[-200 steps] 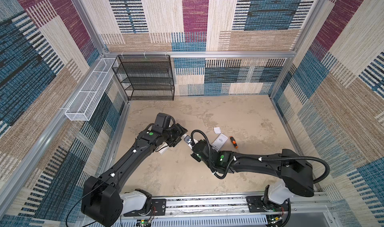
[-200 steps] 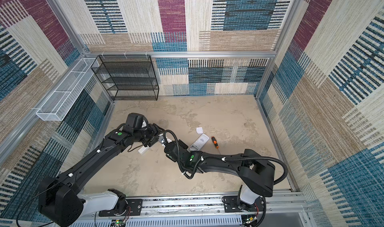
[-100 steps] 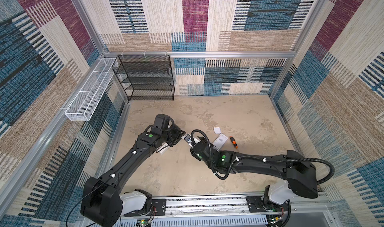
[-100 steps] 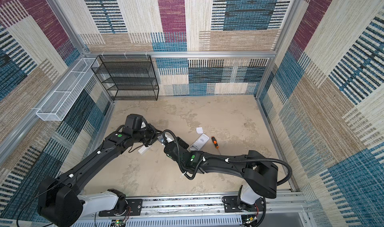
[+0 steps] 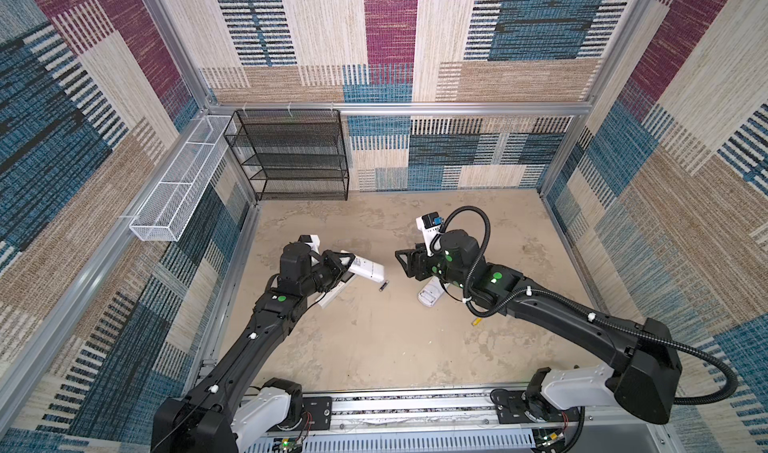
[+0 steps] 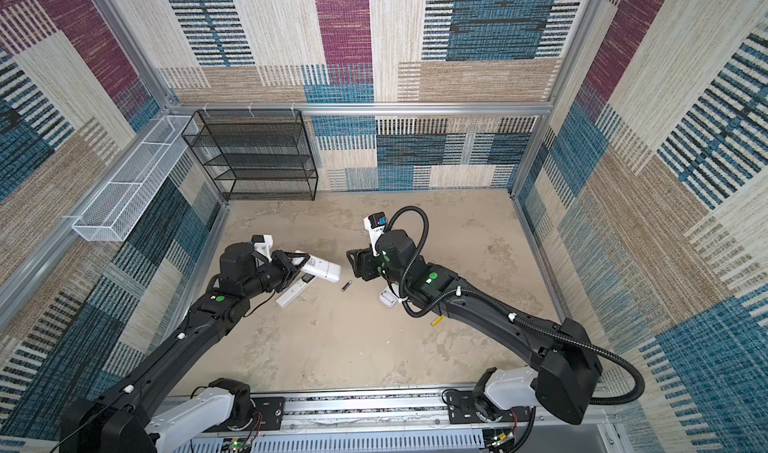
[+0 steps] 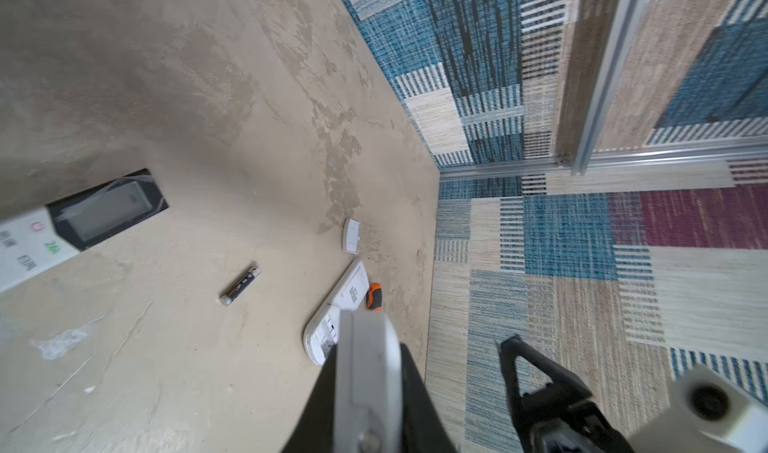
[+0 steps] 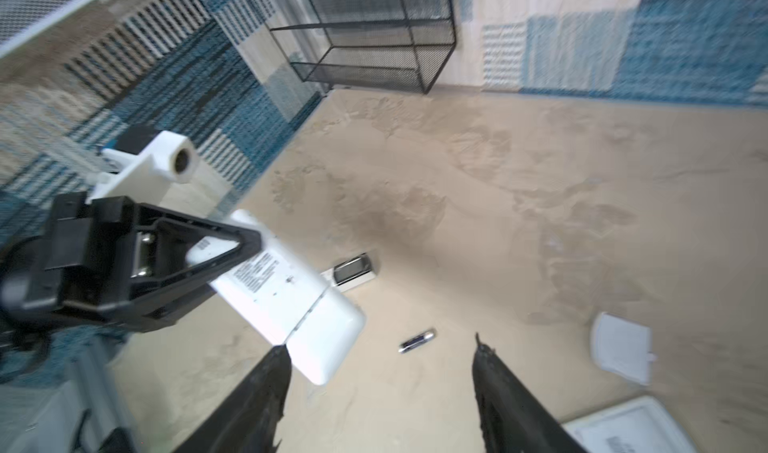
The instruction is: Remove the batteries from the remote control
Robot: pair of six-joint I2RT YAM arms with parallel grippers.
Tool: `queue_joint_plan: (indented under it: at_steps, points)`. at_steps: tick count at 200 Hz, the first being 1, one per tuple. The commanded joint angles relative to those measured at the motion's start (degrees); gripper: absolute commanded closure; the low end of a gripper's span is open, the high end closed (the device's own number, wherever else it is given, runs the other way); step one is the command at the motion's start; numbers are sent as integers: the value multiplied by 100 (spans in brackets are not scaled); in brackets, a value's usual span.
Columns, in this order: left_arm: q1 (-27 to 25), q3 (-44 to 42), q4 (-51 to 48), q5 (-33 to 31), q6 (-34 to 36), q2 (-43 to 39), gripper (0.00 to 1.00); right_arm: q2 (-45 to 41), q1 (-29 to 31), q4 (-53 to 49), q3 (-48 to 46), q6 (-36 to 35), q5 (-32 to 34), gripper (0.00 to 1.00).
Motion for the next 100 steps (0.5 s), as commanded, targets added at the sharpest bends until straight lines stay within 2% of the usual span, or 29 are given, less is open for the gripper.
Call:
queue_joint_plan:
  at_steps: [1,29,60,100]
  points:
    - [18,-40,1335,667,5,-30,100,128,-249,627,29,1110,-1723,29]
    - [18,-105,1796,892,-52,-54,100,490,-477,786,186,1453,-2395,29]
    - [18,-163,2093,1161,-186,-37,100,697,-568,864,230,1679,-2662,30]
    - [18,-214,2170,1138,-249,-37,100,821,-586,876,141,1885,-2789,34]
